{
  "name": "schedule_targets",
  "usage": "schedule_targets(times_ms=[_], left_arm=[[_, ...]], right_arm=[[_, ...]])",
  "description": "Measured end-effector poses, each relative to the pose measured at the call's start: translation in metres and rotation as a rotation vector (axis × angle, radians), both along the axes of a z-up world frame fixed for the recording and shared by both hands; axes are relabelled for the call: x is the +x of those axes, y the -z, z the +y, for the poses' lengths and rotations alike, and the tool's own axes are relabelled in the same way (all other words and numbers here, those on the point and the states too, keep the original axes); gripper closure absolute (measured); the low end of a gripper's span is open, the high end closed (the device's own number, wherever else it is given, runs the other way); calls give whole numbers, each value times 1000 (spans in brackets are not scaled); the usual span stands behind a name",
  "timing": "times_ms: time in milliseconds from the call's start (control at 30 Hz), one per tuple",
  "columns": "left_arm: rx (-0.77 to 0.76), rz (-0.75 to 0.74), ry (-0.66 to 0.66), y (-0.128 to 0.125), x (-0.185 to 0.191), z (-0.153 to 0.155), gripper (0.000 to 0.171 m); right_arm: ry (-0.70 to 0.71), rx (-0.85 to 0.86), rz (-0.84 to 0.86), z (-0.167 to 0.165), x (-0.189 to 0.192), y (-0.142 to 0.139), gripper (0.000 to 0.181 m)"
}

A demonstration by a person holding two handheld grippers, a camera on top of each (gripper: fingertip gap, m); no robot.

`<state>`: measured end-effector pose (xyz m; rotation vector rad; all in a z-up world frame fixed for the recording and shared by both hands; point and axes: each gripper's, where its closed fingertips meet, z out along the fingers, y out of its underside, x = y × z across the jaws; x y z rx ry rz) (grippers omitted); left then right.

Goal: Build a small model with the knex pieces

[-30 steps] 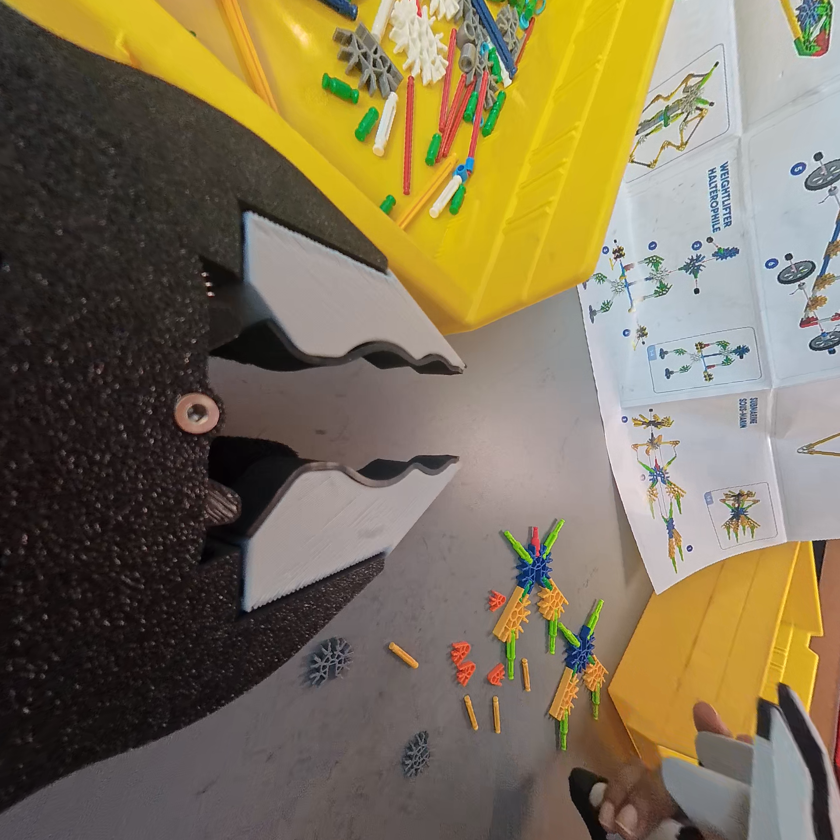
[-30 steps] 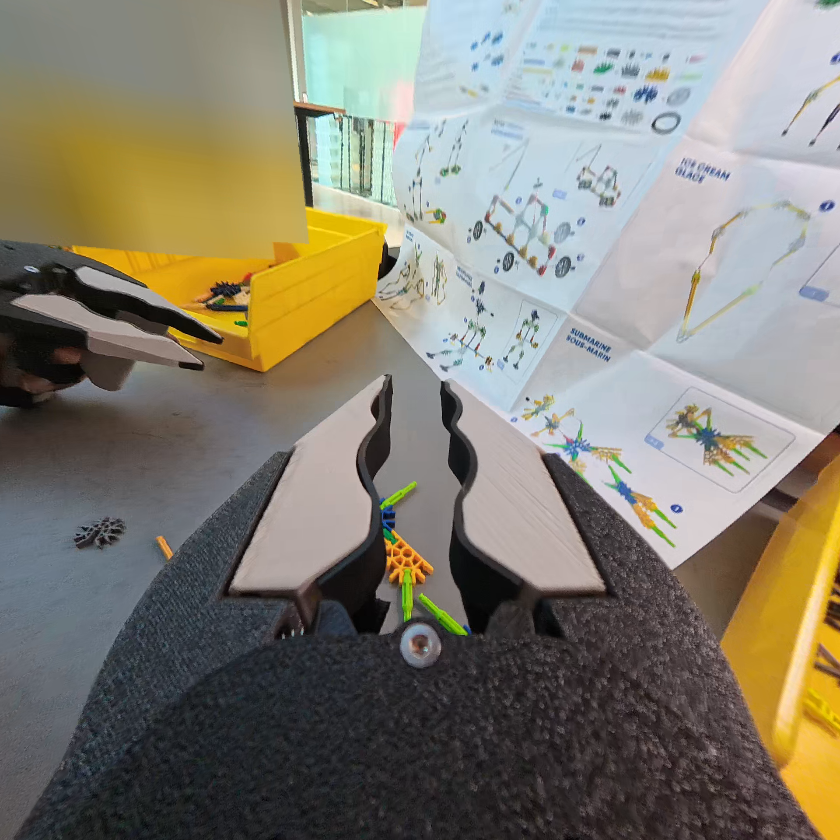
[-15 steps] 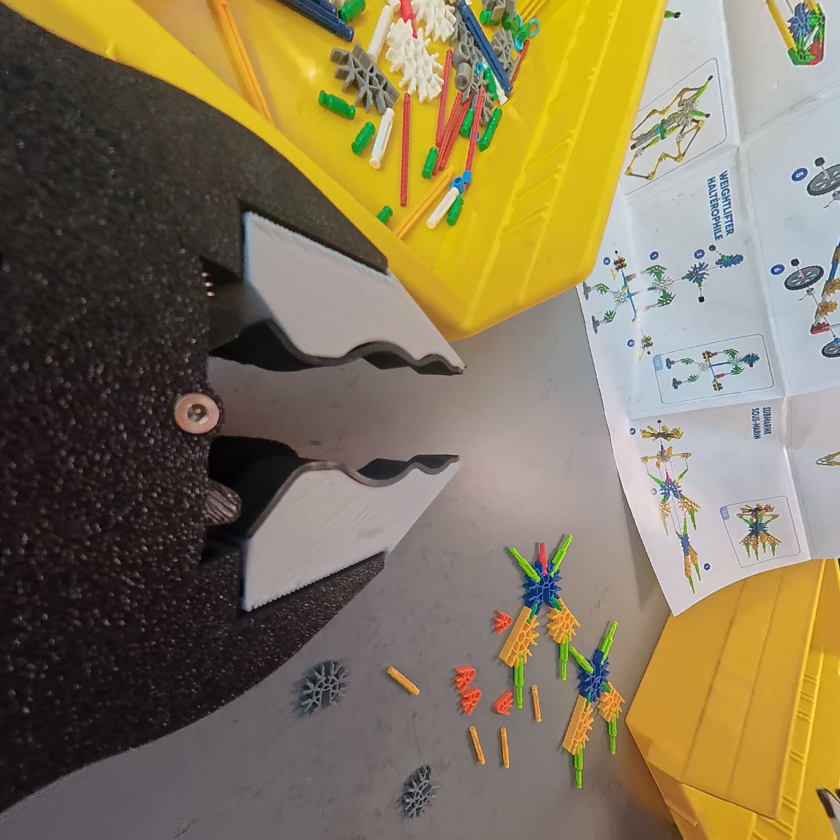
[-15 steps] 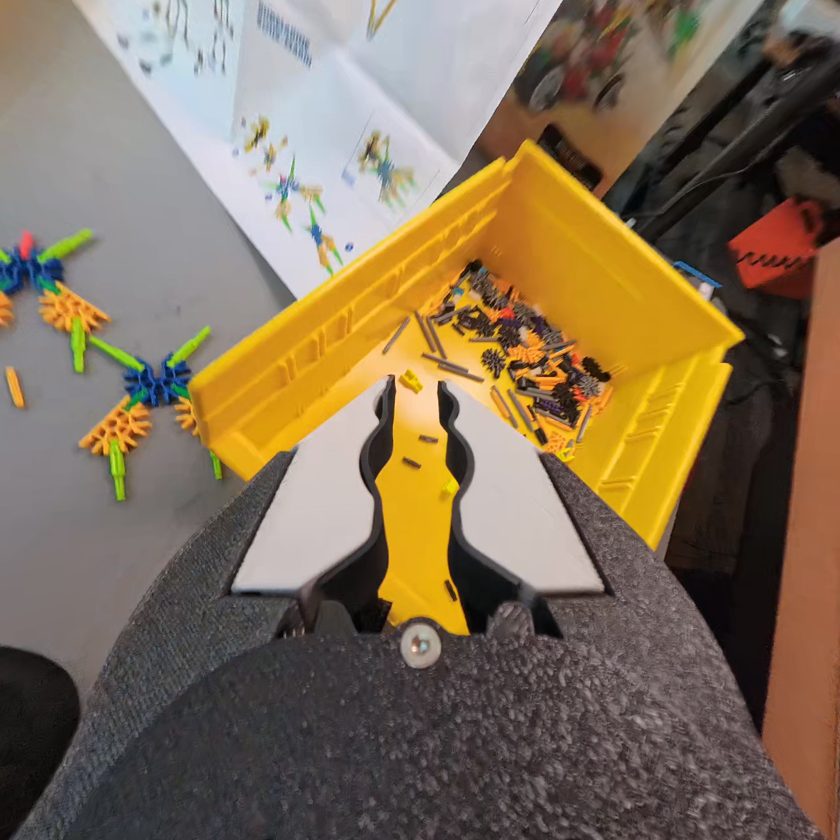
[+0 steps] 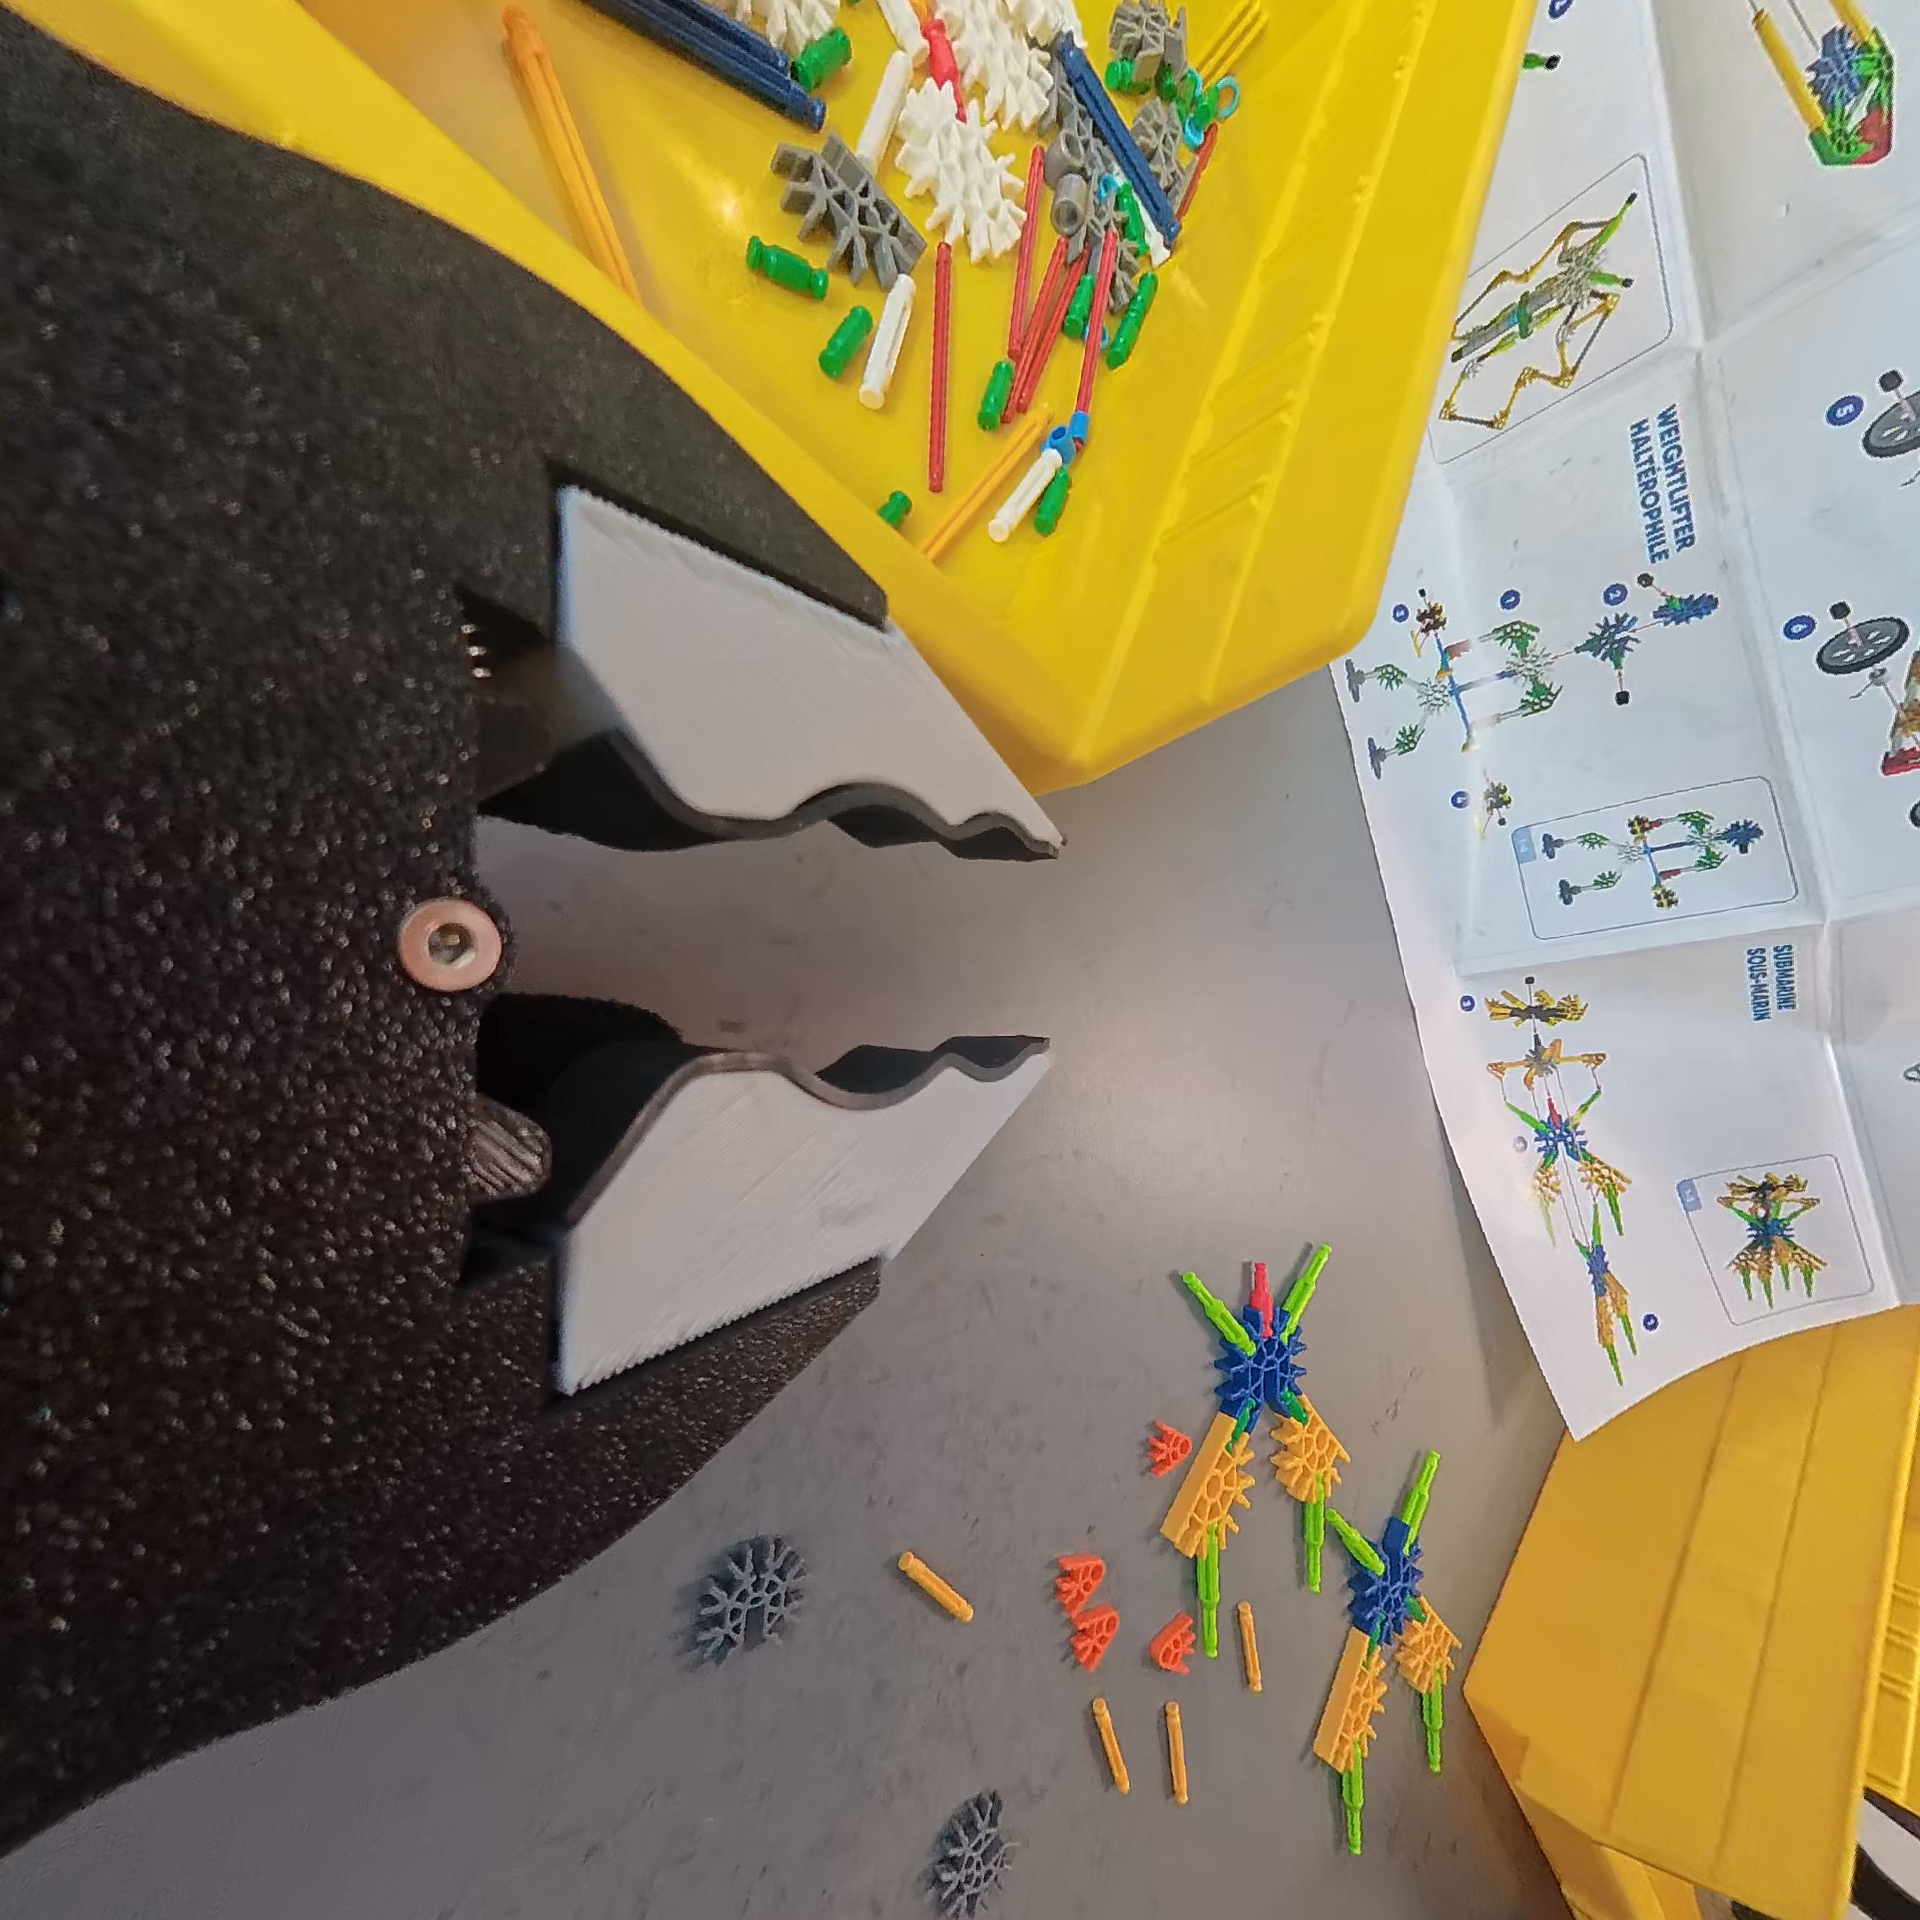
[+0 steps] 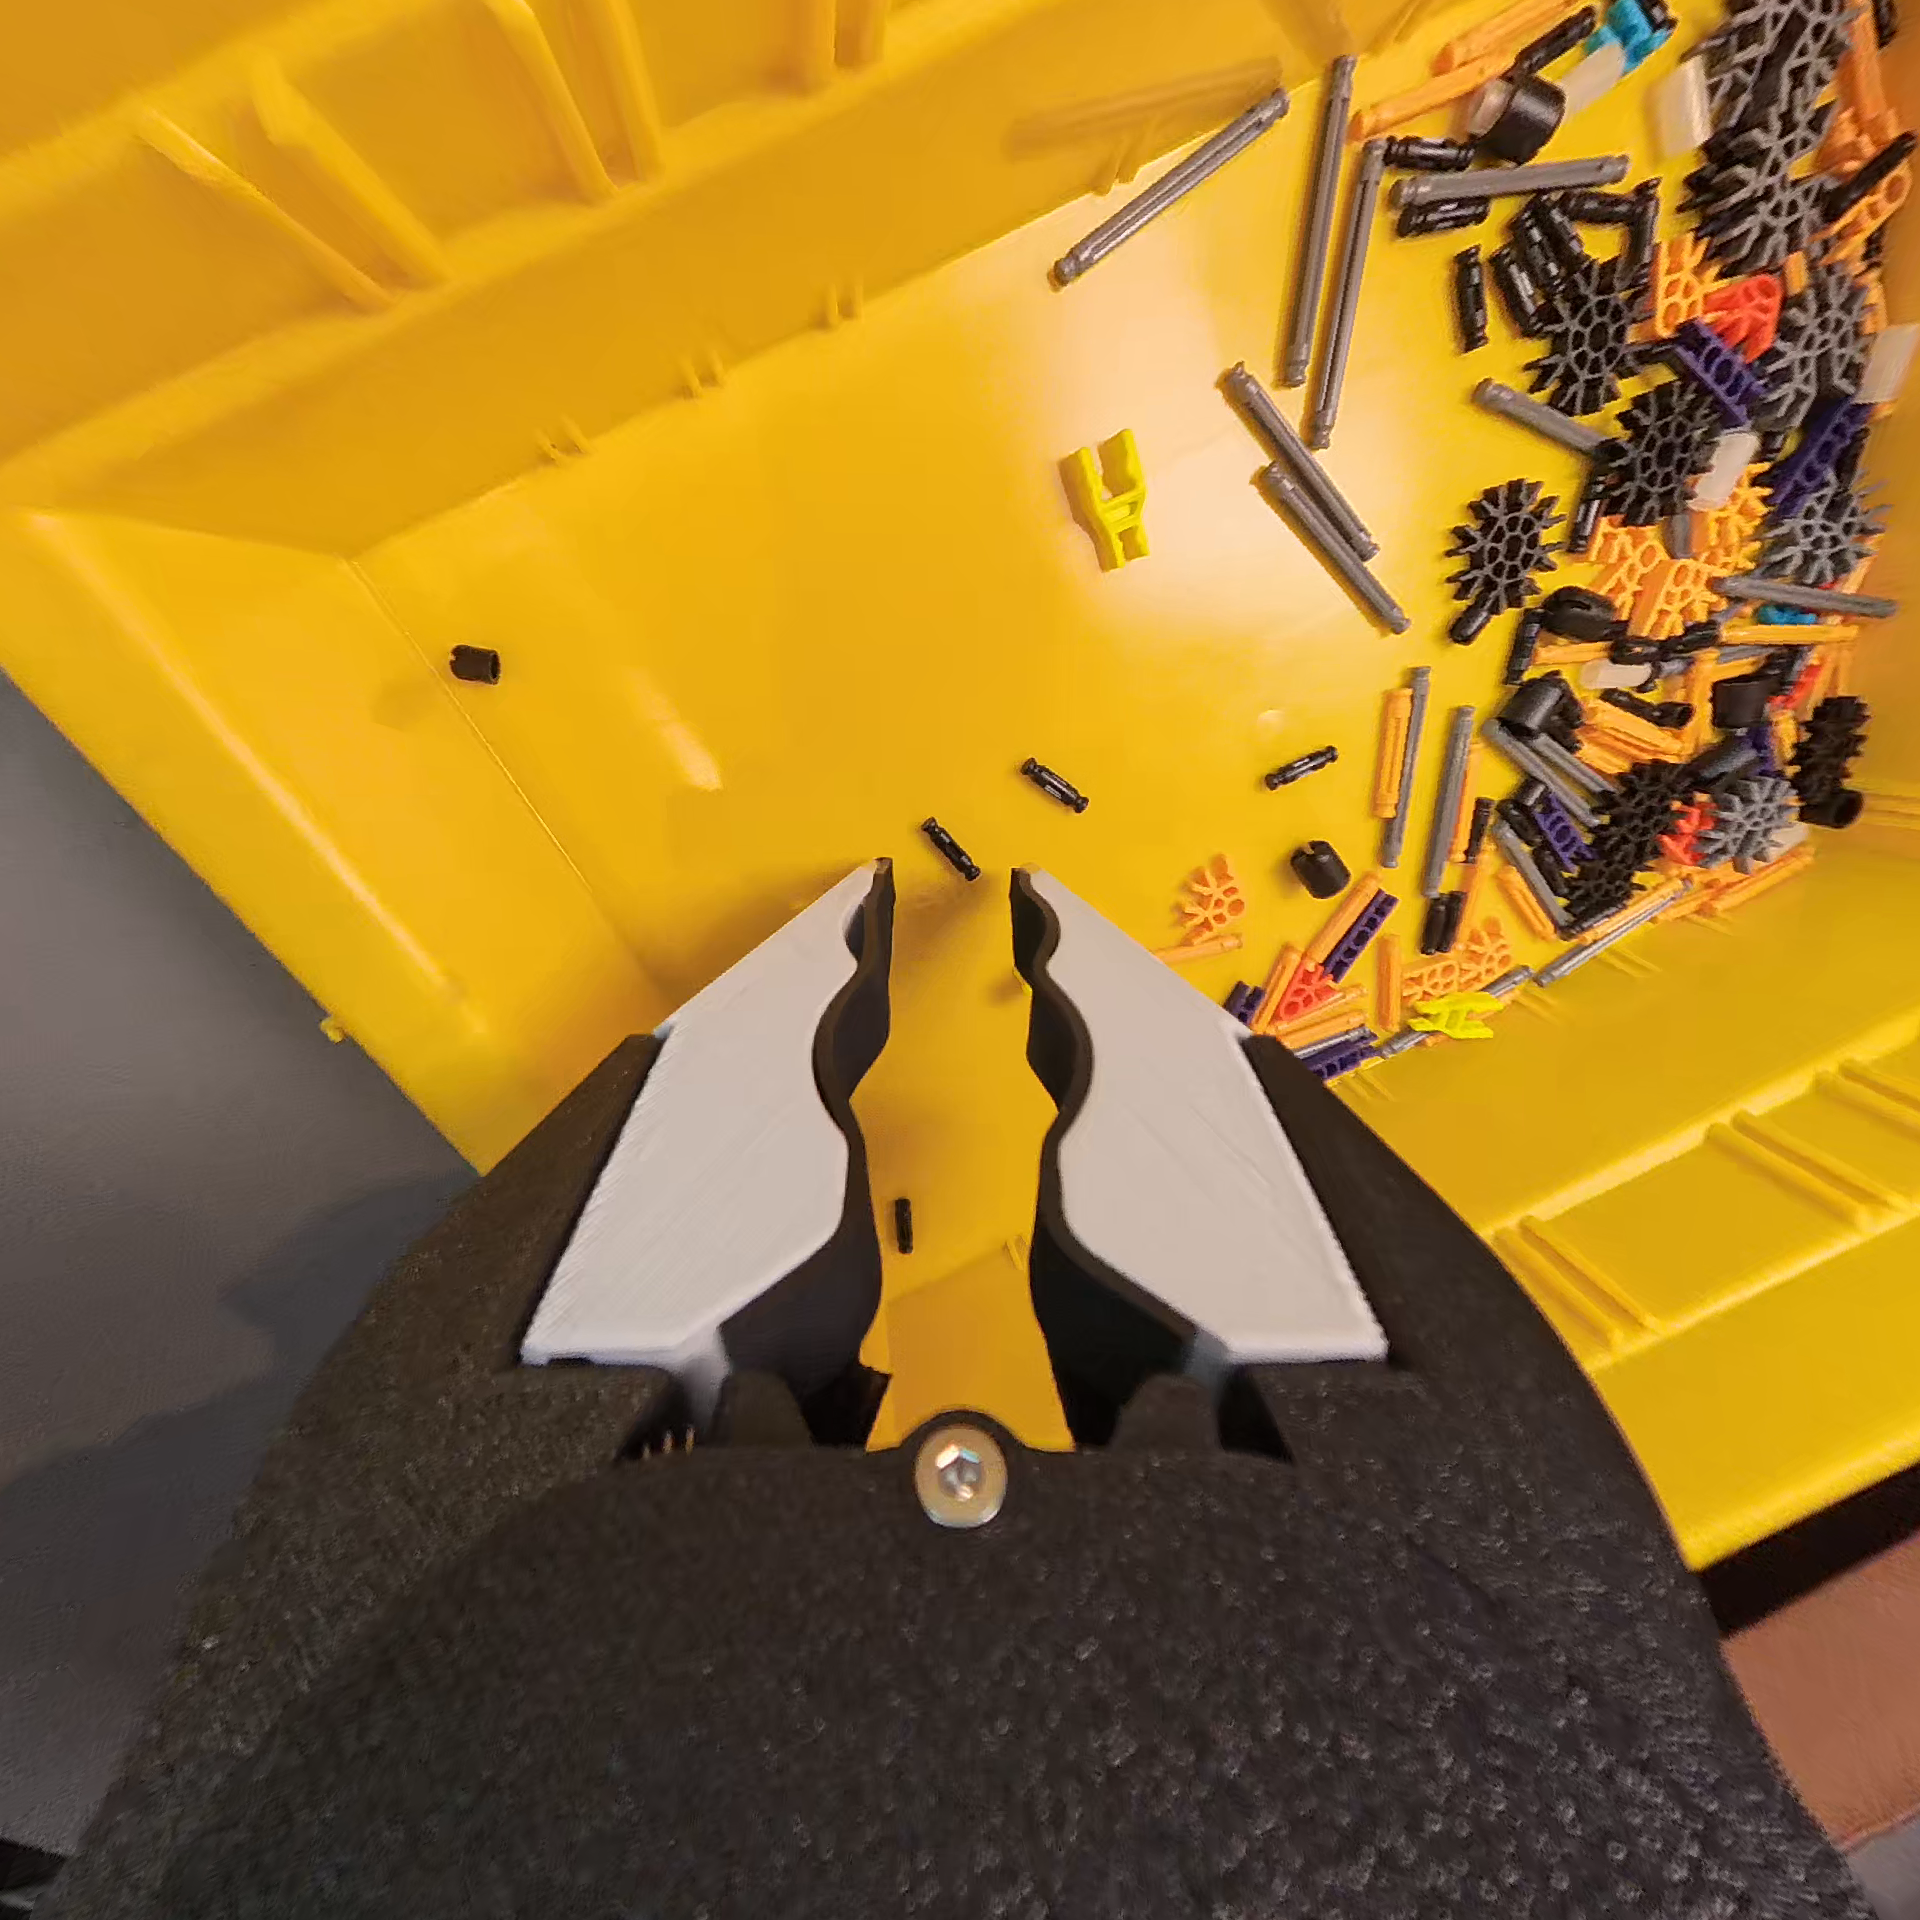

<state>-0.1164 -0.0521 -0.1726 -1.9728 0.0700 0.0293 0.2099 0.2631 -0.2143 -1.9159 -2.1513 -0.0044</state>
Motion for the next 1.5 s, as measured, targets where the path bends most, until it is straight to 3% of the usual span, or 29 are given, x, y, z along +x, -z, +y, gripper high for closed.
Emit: schedule_targets(times_ms=[367, 533, 967, 1067, 1267, 1500], left_arm=[[-8, -4, 6, 1, -1, 1, 138], [-8, -3, 9, 1, -1, 0, 138], [4, -17, 32, -1, 2, -3, 138], [0, -30, 28, -1, 1, -5, 138], [-26, -64, 24, 1, 2, -9, 138], [-22, -40, 46, -4, 8, -11, 138]], right_arm=[[-76, -170, -90, -3, 0, 6, 167], [-113, -210, -140, 2, -1, 8, 178], [-75, -132, -28, -3, -6, 4, 181], [-46, -100, 75, -5, -16, -12, 181], [-26, -30, 286, -21, -42, -76, 181], [-118, -30, 502, -88, -101, -147, 181]])
